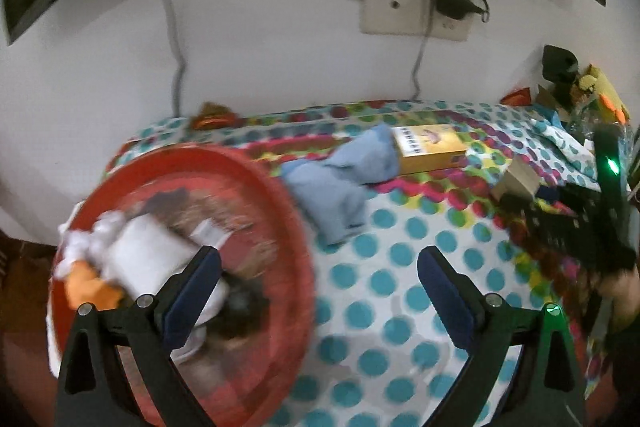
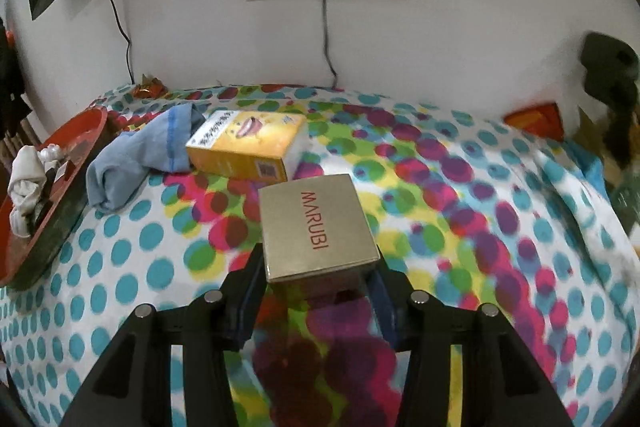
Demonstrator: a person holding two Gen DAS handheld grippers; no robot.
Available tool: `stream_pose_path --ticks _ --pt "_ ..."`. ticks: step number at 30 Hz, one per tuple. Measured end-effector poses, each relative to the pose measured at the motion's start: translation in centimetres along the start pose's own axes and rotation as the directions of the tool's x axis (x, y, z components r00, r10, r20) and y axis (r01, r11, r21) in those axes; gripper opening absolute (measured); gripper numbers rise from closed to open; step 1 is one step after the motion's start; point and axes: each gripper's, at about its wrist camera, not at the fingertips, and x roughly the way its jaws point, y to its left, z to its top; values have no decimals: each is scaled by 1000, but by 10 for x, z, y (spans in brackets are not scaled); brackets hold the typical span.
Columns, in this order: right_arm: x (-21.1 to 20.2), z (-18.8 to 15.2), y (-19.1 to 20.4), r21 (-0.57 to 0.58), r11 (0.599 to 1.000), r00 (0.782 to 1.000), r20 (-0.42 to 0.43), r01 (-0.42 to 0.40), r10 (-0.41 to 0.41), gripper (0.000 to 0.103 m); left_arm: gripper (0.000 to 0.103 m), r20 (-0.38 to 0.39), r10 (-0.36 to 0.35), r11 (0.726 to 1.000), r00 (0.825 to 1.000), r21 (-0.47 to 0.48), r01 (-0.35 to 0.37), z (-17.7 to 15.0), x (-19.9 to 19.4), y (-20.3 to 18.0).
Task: Organize objects
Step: 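Grasp the tan MARUBI box with the right gripper, then grasp the blue sock with the left gripper while the right gripper holds the MARUBI box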
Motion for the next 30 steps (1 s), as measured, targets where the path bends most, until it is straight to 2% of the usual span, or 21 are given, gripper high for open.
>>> stream_pose_path --ticks 3,6,15,19,21,23,29,30 --pt "-9 -13 -1 -7 1000 1000 -2 5 -5 49 98 -30 -14 1000 999 2 14 12 20 -14" --pt "-17 -19 5 0 1000 1000 -6 0 0 49 98 -53 8 1000 999 -4 -8 22 40 -23" --pt "-9 -17 1 4 1000 999 -33 -7 7 49 86 -108 45 998 993 -41 -50 35 85 -19" --pt "-9 -17 0 3 1000 999 -33 -9 9 49 86 -101 68 997 993 -13 -69 39 95 -21" --pt "-8 -17 1 4 1000 999 -32 -11 12 49 76 -116 44 999 992 -18 -46 41 102 -23" --pt "-8 -16 2 4 1000 999 -32 -12 12 49 72 -151 25 999 988 -42 -32 39 112 -22" --pt "-8 -16 1 4 1000 999 -31 -15 15 49 70 -140 73 997 987 -28 -78 29 119 -30" --pt "-8 -17 1 4 1000 999 -31 -16 16 49 65 -138 86 996 987 -11 -88 27 120 -33"
